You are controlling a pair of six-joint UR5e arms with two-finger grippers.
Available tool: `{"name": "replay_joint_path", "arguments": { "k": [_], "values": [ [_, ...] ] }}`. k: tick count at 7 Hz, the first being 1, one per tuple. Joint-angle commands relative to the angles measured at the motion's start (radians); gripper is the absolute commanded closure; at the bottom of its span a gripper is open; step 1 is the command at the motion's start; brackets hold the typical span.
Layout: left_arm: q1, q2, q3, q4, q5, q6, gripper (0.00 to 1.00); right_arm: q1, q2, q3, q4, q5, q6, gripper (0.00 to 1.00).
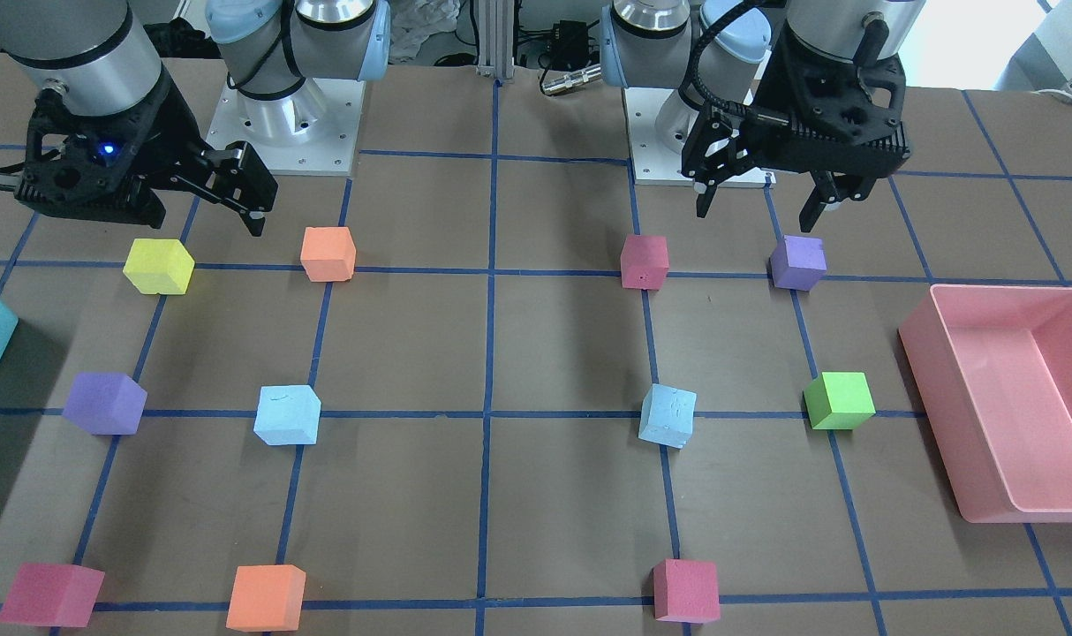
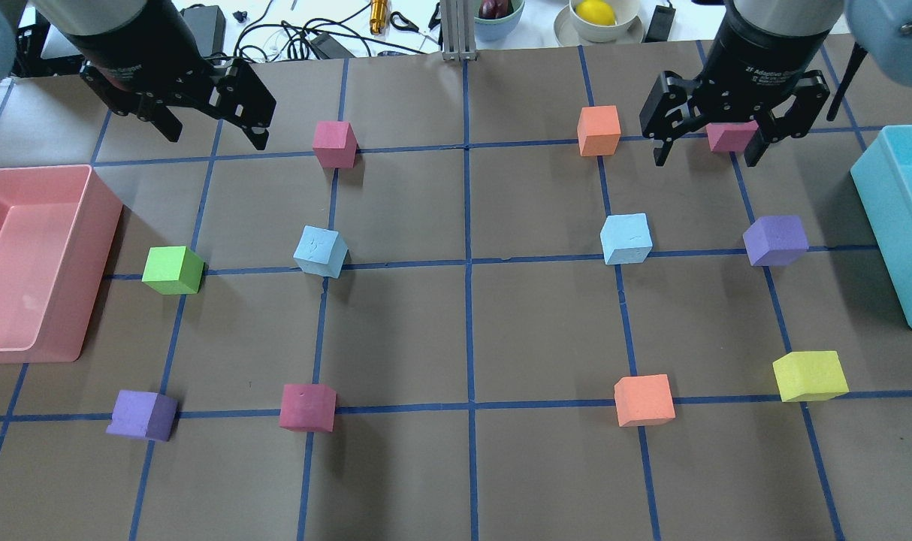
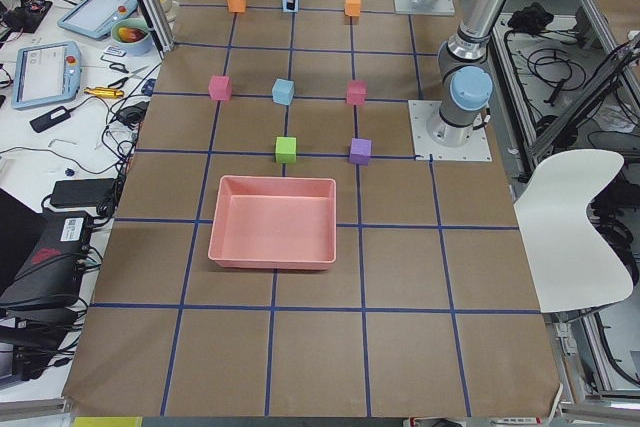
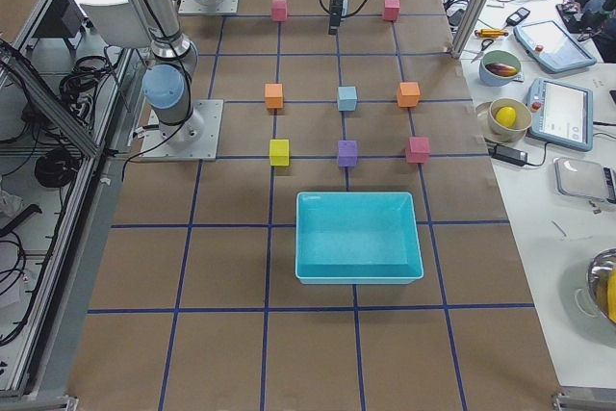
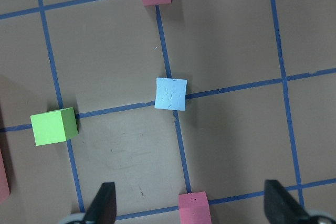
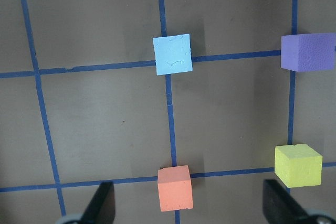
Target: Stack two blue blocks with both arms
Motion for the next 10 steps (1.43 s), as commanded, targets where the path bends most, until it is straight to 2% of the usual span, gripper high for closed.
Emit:
{"name": "replay_joint_path", "arguments": {
  "k": [1, 2, 5, 7, 8, 9, 10],
  "values": [
    [-0.004, -0.001, 0.001, 0.000, 0.004, -0.001, 0.00, 0.003, 0.002, 0.001, -0.001, 0.002, 0.000, 0.00],
    [-0.003, -0.001, 0.001, 0.000, -0.001, -0.001, 0.00, 0.000, 0.007, 0.001, -0.001, -0.002, 0.000, 0.00],
    [-0.007, -0.004, 0.001, 0.000, 0.004, -0.001, 0.00, -0.005, 0.146, 0.039, -0.059, 0.004, -0.006, 0.00],
    [-0.006, 0.001, -0.003, 0.000, -0.001, -0.001, 0.00, -0.003, 0.267, 0.086, -0.308, 0.005, -0.012, 0.00],
    [-0.006, 0.001, -0.003, 0.000, -0.001, -0.001, 0.00, -0.003, 0.305, 0.131, -0.367, 0.007, -0.012, 0.00],
    [-0.006, 0.001, -0.001, 0.000, -0.001, -0.003, 0.00, -0.003, 0.330, 0.177, -0.495, 0.011, -0.014, 0.00],
    [-0.004, 0.002, -0.002, 0.000, -0.001, -0.001, 0.00, -0.003, 0.356, 0.223, -0.574, 0.011, -0.015, 0.00]
  ]
}}
